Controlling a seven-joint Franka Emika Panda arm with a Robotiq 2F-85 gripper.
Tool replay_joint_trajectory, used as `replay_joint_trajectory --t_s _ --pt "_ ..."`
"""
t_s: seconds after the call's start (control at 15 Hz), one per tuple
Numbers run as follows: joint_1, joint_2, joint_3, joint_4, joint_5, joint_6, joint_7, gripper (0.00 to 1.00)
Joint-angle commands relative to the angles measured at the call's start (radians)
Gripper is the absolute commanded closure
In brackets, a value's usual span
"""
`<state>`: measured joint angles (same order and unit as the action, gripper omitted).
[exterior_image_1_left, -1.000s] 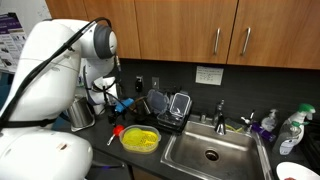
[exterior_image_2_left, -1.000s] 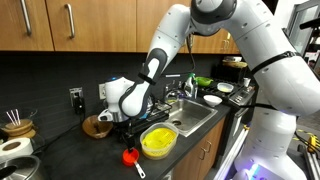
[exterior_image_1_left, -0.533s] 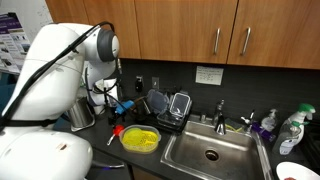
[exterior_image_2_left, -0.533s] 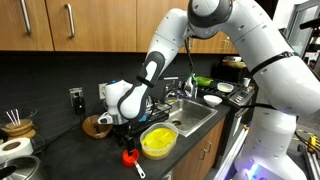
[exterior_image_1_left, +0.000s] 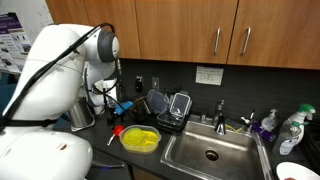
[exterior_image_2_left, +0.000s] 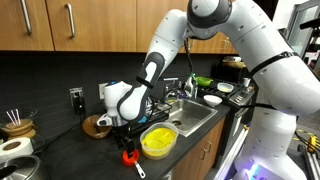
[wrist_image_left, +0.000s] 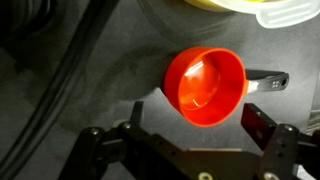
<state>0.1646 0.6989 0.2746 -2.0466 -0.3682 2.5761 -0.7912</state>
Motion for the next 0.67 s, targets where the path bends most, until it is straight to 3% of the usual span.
replay_joint_trajectory --t_s 0.0,0.6 --pt "-0.004 0.000 -0.001 0.005 0.002 -0.002 -0.032 0.00" --pt "-0.033 0.029 -0.005 0.028 0.010 0.001 -0.102 0.00"
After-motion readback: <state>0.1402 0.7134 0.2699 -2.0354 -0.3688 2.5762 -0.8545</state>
